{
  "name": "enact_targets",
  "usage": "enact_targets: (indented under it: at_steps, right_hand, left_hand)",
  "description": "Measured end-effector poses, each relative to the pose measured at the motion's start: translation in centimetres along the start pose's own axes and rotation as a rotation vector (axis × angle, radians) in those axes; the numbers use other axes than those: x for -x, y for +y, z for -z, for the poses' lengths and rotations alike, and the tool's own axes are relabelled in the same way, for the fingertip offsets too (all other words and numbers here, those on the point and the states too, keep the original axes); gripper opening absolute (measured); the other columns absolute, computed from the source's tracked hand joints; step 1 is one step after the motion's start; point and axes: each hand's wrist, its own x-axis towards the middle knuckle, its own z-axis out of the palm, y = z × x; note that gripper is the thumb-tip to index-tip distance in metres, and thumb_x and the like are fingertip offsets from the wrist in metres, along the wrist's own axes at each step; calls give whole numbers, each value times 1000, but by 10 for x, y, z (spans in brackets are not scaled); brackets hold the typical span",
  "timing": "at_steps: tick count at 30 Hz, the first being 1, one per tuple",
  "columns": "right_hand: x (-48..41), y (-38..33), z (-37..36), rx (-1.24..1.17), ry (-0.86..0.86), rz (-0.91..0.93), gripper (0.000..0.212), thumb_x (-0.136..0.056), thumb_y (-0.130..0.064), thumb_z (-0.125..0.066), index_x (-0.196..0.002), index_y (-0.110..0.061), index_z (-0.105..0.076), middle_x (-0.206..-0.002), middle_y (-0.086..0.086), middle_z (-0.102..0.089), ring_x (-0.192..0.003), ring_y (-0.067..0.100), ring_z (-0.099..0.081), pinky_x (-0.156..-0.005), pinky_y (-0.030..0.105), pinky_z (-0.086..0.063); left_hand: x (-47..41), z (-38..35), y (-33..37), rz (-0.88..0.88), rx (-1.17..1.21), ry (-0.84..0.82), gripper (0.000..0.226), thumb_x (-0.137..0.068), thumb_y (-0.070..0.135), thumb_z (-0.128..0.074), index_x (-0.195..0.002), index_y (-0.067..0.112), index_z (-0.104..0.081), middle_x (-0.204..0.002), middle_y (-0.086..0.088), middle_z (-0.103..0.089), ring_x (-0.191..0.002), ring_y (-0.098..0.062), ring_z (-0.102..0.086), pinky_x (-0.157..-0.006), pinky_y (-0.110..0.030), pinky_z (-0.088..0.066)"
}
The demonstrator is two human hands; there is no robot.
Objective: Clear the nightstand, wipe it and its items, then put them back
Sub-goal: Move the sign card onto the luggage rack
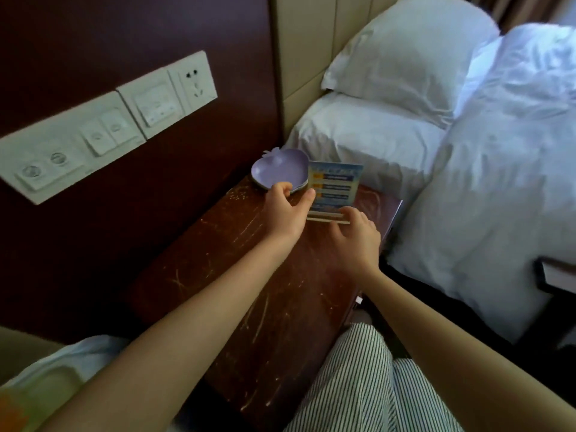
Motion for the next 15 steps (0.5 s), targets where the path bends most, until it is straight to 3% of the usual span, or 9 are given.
enact_targets:
  at_steps: [7, 9, 13, 15]
  right_hand:
    - [-51, 24, 1, 14, 47, -94, 44, -89, -31, -58, -127, -11, -48, -126, 7, -55, -117, 28, -47, -96, 38, -35]
    - [-60, 28, -2, -2, 34, -138, 49, -90, -34, -57, -132, -11, -45, -130, 7, -53, -120, 27, -45, -99, 40, -35]
    - [-71, 33, -10, -85, -31, -241, 56, -90, -38, -58, -137, -13, -39, -136, 5, -48, -124, 27, -43, -103, 42, -36]
    - [-73, 35, -12, -100, -67, -228, 52, -90, -39, -59, -134, -17, -44, -132, 3, -53, -121, 25, -47, -101, 44, -40]
  left_hand:
    - [-53, -56, -1, -89, -120, 26, 63, -83, 31, -68, -133, 8, -38, -133, -10, -46, -124, -25, -42, -101, -37, -37]
    - [-61, -65, -5, -114, -130, 21, 59, -82, 28, -68, -129, 6, -41, -127, -10, -52, -120, -26, -46, -98, -37, -39]
    - [-70, -70, -8, -75, -85, -31, 34, -88, 25, -62, -114, 6, -50, -111, -9, -62, -103, -21, -58, -77, -25, -45]
    - [-74, -66, -9, -101, -96, -59, 30, -91, 26, -58, -113, 6, -53, -110, -7, -62, -100, -19, -59, -78, -26, -46]
